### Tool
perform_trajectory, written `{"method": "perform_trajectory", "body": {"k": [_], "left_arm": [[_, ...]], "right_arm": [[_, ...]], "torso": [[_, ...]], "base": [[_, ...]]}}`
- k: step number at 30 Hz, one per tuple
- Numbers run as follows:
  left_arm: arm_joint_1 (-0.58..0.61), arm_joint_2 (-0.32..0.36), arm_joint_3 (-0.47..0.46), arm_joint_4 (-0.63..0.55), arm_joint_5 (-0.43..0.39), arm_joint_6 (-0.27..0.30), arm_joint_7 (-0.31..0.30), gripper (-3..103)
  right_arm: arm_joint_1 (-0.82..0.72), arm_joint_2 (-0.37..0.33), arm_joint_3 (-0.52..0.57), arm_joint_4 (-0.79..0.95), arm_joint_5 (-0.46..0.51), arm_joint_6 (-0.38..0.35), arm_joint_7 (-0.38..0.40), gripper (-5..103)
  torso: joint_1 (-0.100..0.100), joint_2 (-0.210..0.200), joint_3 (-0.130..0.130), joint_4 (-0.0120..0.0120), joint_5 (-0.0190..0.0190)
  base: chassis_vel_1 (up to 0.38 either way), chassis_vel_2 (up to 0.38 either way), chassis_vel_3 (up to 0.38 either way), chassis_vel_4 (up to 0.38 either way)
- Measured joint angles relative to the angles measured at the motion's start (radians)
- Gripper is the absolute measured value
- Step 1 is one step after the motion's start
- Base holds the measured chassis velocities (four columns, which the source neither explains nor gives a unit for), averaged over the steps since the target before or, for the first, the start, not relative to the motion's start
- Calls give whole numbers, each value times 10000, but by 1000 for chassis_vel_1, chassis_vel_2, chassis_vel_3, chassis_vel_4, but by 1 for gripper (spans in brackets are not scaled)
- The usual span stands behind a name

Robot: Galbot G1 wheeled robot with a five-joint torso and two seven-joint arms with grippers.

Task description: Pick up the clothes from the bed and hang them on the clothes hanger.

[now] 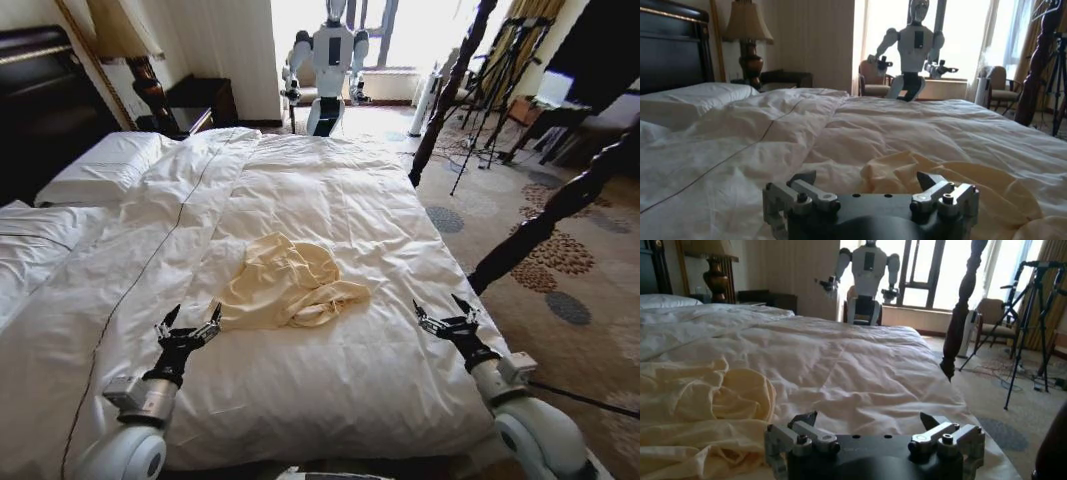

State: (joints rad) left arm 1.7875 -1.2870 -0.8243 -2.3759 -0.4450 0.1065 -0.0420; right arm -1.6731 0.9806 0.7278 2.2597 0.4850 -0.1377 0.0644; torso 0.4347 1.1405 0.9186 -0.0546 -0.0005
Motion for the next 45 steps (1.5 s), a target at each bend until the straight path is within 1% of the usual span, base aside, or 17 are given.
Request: {"method": "perform_trajectory", "body": {"k": [3, 5, 11, 14, 16, 20, 23, 29, 32, 35, 36, 40, 41, 44, 45], "left_arm": [[22, -40, 142, -56, 128, 8, 0, 100], [92, -79, 449, -8, 494, -90, -4, 100], [135, -56, 720, -30, 565, -98, 16, 100], [221, -28, 902, -60, 699, -146, 187, 100], [283, -37, 1075, -59, 889, -274, 329, 100], [325, -62, 1241, -41, 1043, -367, 350, 100], [412, -51, 1467, 97, 1394, -544, 365, 100], [469, -52, 1797, 214, 1619, -625, 383, 100], [445, 11, 2017, 436, 1812, -631, 383, 100], [243, 257, 2528, 955, 2114, -622, 383, 100], [243, 257, 2528, 955, 2114, -622, 383, 100], [-471, 448, 3262, 1638, 2026, -178, 315, 100], [-471, 448, 3262, 1638, 2026, -178, 315, 100], [-1196, 688, 3711, 2376, 1901, -105, 182, 100], [-1196, 688, 3711, 2376, 1901, -105, 182, 100]], "right_arm": [[-83, 26, -3, 30, -55, 29, 0, 100], [-70, -14, -17, 149, -66, 29, 46, 100], [35, -97, -18, 229, -2, 3, 165, 100], [9, -85, -2, 247, -1, -1, 224, 100], [-5, -32, -1, 255, -7, -9, 298, 100], [-5, 4, -1, 255, -18, -10, 318, 100], [-7, 25, 7, 297, -19, -23, 340, 100], [-7, 46, -14, 317, -22, -33, 366, 100], [-25, 50, -46, 356, -28, -44, 387, 100], [-129, -12, -59, 476, -29, -92, 448, 100], [-129, -12, -59, 476, -29, -92, 448, 100], [-277, -230, 5, 614, -17, -164, 570, 100], [-277, -230, 5, 614, -17, -164, 570, 100], [-388, -439, 12, 709, 41, -269, 702, 100], [-388, -439, 12, 709, 41, -269, 702, 100]], "torso": [[0, 0, 0, 0, 1], [0, 0, 0, 1, 1], [0, 0, 0, 3, 1], [0, 0, 0, 2, 1], [0, 0, -1, 2, 1], [0, 0, -1, 2, 1], [0, 0, -1, 2, 1], [0, 0, -1, 2, 2], [0, 0, -1, 3, 2], [0, 0, -1, 1, -3], [0, 0, -1, 1, -3], [0, 0, -1, 1, 1], [0, 0, -1, 1, 1], [0, 0, -1, 1, 0], [0, 0, -1, 1, 0]], "base": [[0, 0, 0, 0], [0, 0, 0, 0], [0, 0, 0, 0], [0, 0, 0, 0], [0, 0, 0, 0], [0, 0, 0, 0], [0, 0, 0, 0], [0, 0, 0, 0], [0, 0, 0, 0], [0, 0, 0, 0], [0, 0, 0, 0], [0, 0, 0, 0], [0, 0, 0, 0], [0, 0, 0, 0], [0, 0, 0, 0]]}}
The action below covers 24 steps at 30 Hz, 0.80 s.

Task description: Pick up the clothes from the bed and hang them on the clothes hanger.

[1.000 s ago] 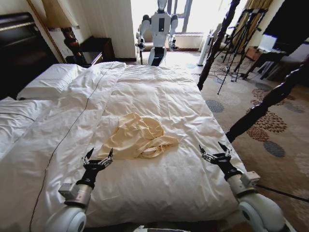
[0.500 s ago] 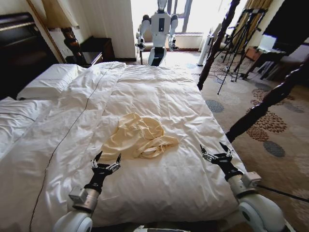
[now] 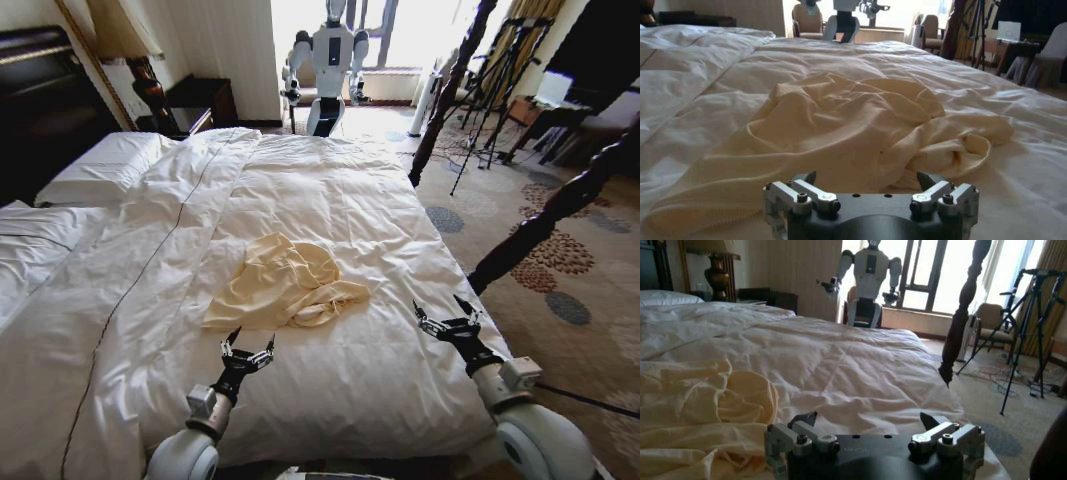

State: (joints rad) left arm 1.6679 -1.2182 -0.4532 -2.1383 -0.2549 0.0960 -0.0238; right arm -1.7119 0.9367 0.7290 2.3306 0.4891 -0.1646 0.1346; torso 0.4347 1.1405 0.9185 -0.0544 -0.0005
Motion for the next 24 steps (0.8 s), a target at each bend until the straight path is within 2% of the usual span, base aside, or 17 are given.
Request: {"method": "perform_trajectory", "body": {"k": [3, 9, 19, 20, 24], "left_arm": [[-708, 309, 355, 660, 3, -16, -22, 100], [-1394, 574, 763, 1083, -344, 112, -90, 100], [-2399, 783, 1464, 1971, -307, 124, -146, 100], [-2526, 814, 1487, 2069, -377, 124, -146, 102], [-2855, 898, 1553, 2331, -560, 104, -144, 92]], "right_arm": [[-23, -237, 1, 84, 186, -179, 202, 100], [-28, -417, 77, 79, 277, -295, 417, 100], [-378, -47, 228, 178, 278, -309, 609, 100], [-414, -14, 247, 190, 272, -309, 611, 100], [-471, 34, 277, 204, 262, -283, 615, 100]], "torso": [[0, 0, 0, 0, -1], [1, -1, 0, 1, 1], [1, 0, 1, 0, 0], [1, 0, 0, 0, 0], [0, 0, 0, -1, 0]], "base": [[0, 0, 0, 0], [0, 0, 0, 0], [0, 0, 0, 0], [0, 0, 0, 0], [0, 0, 0, 0]]}}
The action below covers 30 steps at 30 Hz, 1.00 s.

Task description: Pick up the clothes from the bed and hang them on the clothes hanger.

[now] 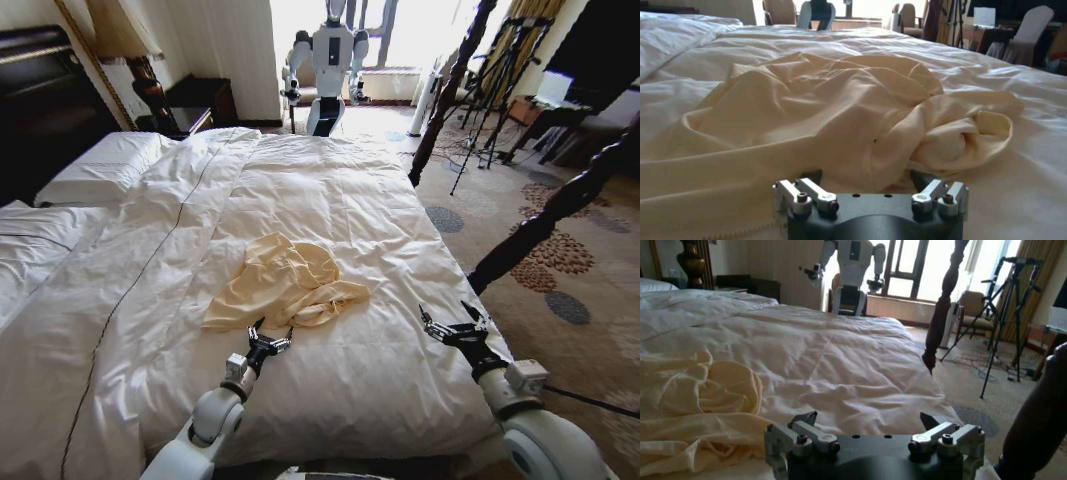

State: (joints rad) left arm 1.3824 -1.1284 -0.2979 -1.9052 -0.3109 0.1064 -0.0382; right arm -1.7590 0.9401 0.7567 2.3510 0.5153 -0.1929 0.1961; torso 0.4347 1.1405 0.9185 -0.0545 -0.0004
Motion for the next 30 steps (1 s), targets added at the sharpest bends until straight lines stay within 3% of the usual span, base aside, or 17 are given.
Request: {"method": "perform_trajectory", "body": {"k": [4, 6, 7, 10, 13, 19, 25, 27, 28, 30], "left_arm": [[-243, 68, 92, 215, -65, -92, 12, 80], [-282, 91, 118, 245, -65, -109, 17, 80], [-308, 118, 130, 252, -62, -121, 23, 72], [-319, 196, 129, 240, -53, -146, 37, 68], [-293, 352, 67, 157, -33, -183, 72, 56], [-192, 511, 19, -73, -47, -184, 79, 44], [-83, 673, -99, -341, -103, -151, 52, 24], [-65, 719, -139, -389, -114, -148, 49, 24], [-40, 786, -206, -459, -149, -146, 46, 16], [-19, 852, -266, -536, -205, -145, 35, 12]], "right_arm": [[47, -45, -16, 40, 47, 27, -1, 100], [75, -67, -26, 53, 61, 29, -1, 100], [106, -90, -34, 57, 70, 30, 14, 100], [135, -99, -32, 50, 71, 35, 48, 100], [145, -46, -33, -19, 49, 57, 74, 100], [188, 102, -115, -79, -20, 63, 75, 100], [245, 245, -141, -196, -171, 93, 82, 100], [248, 265, -142, -196, -182, 96, 82, 100], [258, 288, -144, -195, -189, 98, 83, 100], [271, 299, -145, -191, -190, 100, 85, 100]], "torso": [[0, 0, 0, 1, 0], [0, 0, 0, 1, -1], [0, 0, 0, 2, -1], [0, 0, 0, 2, -1], [0, 0, 0, 1, -1], [0, 0, 0, 1, 0], [0, 0, 0, 1, 0], [0, 0, 0, 1, -1], [0, 0, 0, 1, -1], [0, 0, 0, 1, -1]], "base": [[0, 0, 0, 0], [0, 0, 0, 0], [0, 0, 0, 0], [0, 0, 0, 0], [0, 0, 0, 0], [0, 0, 0, 0], [0, 0, 0, 0], [0, 0, 0, 0], [0, 0, 0, 0], [0, 0, 0, 0]]}}
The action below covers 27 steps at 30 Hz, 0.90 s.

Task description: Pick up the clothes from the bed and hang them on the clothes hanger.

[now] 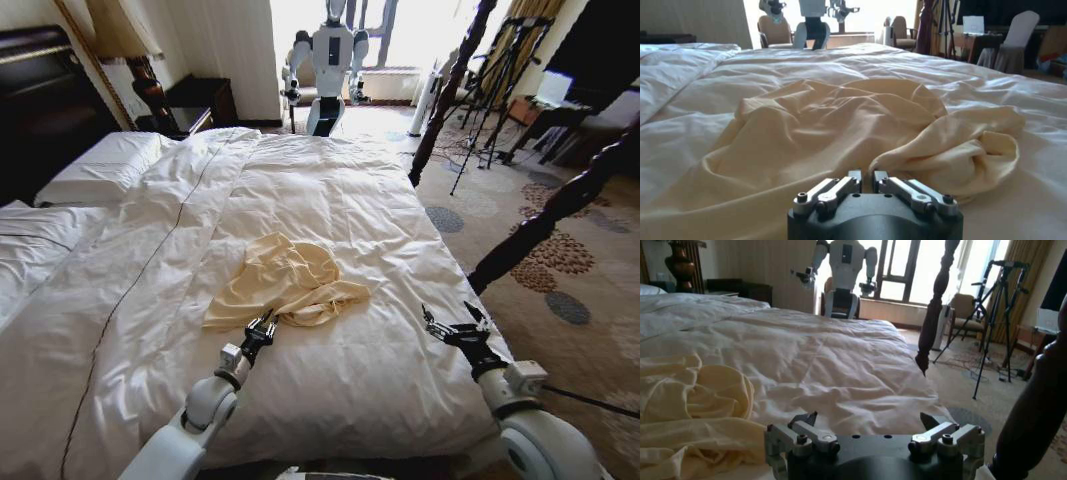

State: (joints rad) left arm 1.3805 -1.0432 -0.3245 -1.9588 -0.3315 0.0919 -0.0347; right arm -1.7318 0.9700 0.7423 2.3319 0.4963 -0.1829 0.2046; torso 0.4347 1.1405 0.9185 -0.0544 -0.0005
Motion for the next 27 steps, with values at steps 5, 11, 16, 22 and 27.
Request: {"method": "perform_trajectory", "body": {"k": [5, 11, 16, 22, 27], "left_arm": [[51, 371, -338, -430, -424, 65, -143, 2], [50, 1110, -1206, -1296, -1342, 301, -292, 0], [-260, 1855, -1888, -2025, -2344, 669, -415, 0], [-1257, 3131, -2694, -2824, -4125, 1279, -760, 0], [-1712, 3962, -3319, -3202, -5303, 1449, -1075, 0]], "right_arm": [[140, -16, 2, 13, 79, 9, 63, 100], [542, -204, -176, -51, 472, -40, 183, 100], [1030, -568, -511, -337, 734, -124, 68, 100], [2307, -1373, -1779, -1106, 1465, -375, 60, 100], [3451, -1766, -3322, -1754, 1478, -408, 304, 100]], "torso": [[0, 0, 0, 0, -1], [0, 0, 0, 0, -1], [0, 0, 0, 0, 0], [2, 0, 1, 0, 1], [1, 0, 1, 1, -1]], "base": [[0, 0, 0, 0], [0, 0, 0, 0], [0, 0, 0, 0], [0, 0, 0, 0], [0, 0, 0, 0]]}}
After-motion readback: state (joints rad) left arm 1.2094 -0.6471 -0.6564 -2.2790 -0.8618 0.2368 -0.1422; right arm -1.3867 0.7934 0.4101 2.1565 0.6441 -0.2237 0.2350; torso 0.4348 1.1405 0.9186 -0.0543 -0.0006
